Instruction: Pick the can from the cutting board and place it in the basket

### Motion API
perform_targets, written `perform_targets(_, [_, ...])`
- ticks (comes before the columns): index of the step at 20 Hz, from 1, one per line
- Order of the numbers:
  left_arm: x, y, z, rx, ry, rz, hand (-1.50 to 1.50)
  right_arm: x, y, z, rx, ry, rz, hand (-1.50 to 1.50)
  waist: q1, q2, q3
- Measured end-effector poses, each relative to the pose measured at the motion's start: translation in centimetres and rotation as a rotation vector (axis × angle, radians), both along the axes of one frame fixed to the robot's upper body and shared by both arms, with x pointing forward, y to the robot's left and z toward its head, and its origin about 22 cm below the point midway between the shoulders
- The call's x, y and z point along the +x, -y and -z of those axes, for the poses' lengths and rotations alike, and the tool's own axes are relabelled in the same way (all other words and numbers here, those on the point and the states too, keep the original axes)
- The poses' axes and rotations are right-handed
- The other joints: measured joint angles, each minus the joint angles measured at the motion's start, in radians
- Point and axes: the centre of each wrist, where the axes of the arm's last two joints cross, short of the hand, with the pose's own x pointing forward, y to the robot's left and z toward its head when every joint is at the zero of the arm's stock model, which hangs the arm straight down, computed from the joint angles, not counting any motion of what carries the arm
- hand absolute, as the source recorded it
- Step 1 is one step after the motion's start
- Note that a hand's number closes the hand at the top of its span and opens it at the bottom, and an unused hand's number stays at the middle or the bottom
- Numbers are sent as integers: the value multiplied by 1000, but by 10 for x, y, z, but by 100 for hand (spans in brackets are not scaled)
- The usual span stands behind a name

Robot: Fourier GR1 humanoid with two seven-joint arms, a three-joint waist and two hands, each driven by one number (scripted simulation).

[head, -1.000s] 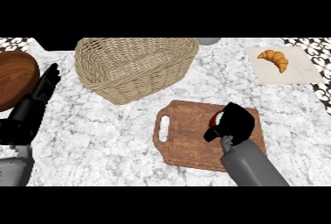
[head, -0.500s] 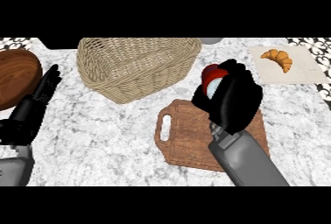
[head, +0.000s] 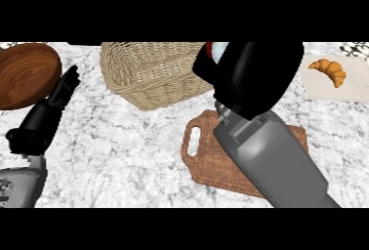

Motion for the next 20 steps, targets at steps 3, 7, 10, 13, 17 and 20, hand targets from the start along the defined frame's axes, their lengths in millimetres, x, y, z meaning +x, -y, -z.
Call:
perform_targets(3, [3, 4, -1, 2, 3, 20, 0, 12, -7, -23, 16, -17, -14, 150, 18, 5, 0])
perform_targets(7, [5, 11, -1, 2, 9, 41, 0, 32, -15, -46, 39, -63, -15, 150, 38, 12, -1])
perform_targets(10, [8, 12, -2, 4, 19, 51, 0, 48, -17, -61, 66, -95, -9, 150, 47, 18, -1])
perform_targets(13, [11, 18, -1, 3, 21, 58, 0, 64, -17, -70, 99, -145, 0, 150, 53, 22, -1])
perform_targets(17, [13, 22, -3, 7, 22, 71, 0, 86, -16, -70, 137, -239, 6, 150, 65, 27, -1])
perform_targets(20, [16, 25, -5, 3, 24, 75, 0, 98, -15, -71, 176, -305, 9, 150, 66, 27, -1])
